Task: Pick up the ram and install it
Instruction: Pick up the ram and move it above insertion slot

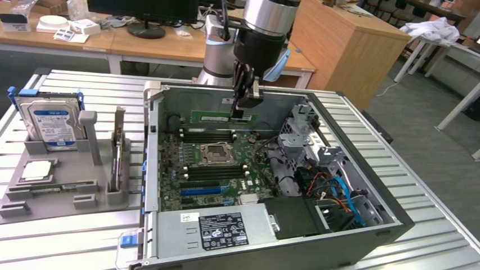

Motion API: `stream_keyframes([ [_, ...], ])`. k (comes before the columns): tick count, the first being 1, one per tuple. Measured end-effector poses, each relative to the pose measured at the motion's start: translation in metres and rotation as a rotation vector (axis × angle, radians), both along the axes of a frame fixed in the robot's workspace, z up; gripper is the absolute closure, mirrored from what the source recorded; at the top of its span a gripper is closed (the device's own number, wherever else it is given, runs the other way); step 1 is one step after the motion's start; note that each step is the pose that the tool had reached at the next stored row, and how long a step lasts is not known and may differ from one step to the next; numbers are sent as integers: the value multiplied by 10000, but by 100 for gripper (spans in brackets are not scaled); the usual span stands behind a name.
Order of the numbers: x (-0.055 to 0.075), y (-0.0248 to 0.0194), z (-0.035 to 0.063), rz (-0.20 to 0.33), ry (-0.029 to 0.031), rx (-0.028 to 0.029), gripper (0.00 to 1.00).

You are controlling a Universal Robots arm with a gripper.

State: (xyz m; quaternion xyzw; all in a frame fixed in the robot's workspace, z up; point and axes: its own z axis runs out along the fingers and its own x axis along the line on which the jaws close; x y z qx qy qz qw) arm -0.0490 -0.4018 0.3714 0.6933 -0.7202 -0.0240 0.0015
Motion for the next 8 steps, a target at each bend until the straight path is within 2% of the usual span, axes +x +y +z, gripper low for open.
stream_keyframes([
  [8, 0, 0, -93, 0, 1, -2, 88],
])
